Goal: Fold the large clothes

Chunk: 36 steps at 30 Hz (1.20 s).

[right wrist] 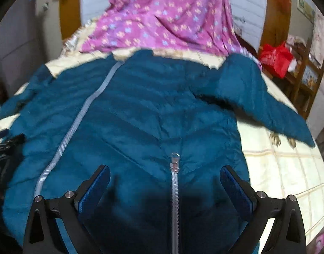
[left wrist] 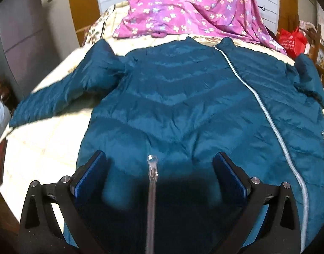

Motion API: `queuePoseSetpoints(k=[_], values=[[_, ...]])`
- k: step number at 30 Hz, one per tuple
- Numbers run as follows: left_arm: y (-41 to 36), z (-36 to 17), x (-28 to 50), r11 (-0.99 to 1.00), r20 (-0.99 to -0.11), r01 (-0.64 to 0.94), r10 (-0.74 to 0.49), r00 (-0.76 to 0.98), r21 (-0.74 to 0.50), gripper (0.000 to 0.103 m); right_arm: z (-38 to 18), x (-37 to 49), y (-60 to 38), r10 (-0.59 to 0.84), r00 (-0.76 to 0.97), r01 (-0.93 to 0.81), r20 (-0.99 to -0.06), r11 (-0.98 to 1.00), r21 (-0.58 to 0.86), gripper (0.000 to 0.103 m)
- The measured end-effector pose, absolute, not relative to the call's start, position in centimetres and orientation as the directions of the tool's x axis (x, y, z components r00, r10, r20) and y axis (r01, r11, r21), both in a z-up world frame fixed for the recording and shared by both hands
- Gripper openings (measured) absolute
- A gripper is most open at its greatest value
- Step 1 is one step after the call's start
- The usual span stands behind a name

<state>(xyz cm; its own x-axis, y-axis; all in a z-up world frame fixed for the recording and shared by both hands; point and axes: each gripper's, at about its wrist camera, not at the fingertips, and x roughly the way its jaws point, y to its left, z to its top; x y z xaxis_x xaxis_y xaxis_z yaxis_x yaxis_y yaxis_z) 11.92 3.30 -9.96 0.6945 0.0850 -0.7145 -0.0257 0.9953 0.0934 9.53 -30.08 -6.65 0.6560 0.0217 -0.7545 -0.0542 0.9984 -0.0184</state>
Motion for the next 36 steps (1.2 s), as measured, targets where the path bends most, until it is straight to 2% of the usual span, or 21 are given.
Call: queuePoseSetpoints(k=[8,15,23,26,29,33,36], values=[[5.1,-11.5,16.8,0.999,-0.804,-0.038,0.03,0.594,0.01,0.103,-9.7,12.5,-32.4,0.007,0.555,0.015,-0.832,1.0,0.018,0.103],[4.9,-12.0,19.3,0.999,-0.827,-0.047,0.028,0.561,0.002,0.103,-10.3,13.1,-32.9,0.013,0.553,0.026,-0.833,0.999,0.033,0.103],[4.6,-11.0,18.0,0.997,-0.847,-0.069,0.054,0.53,0.02,0.103,-10.0,12.8,-32.6,-0.003,0.554,0.036,-0.833,0.999,0.02,0.103],[3.9,-8.0,15.1,0.997,-0.821,-0.074,0.029,0.57,-0.016,0.103,-7.8,10.8,-33.1,0.044,0.602,0.049,-0.797,0.995,0.092,0.103],[2.4,-4.8,11.4,0.999,-0.776,-0.039,0.031,0.63,0.008,0.103,-5.3,7.8,-33.4,0.143,0.657,0.023,-0.74,0.978,0.208,0.103],[1.1,-2.1,7.5,0.998,-0.726,-0.021,0.056,0.685,0.058,0.103,-2.7,3.7,-32.3,0.144,0.689,-0.031,-0.71,0.985,0.169,0.103],[1.0,-0.9,5.4,0.997,-0.705,-0.02,0.064,0.707,0.071,0.103,-1.8,0.7,-31.3,0.102,0.723,-0.056,-0.684,0.994,0.089,0.103]])
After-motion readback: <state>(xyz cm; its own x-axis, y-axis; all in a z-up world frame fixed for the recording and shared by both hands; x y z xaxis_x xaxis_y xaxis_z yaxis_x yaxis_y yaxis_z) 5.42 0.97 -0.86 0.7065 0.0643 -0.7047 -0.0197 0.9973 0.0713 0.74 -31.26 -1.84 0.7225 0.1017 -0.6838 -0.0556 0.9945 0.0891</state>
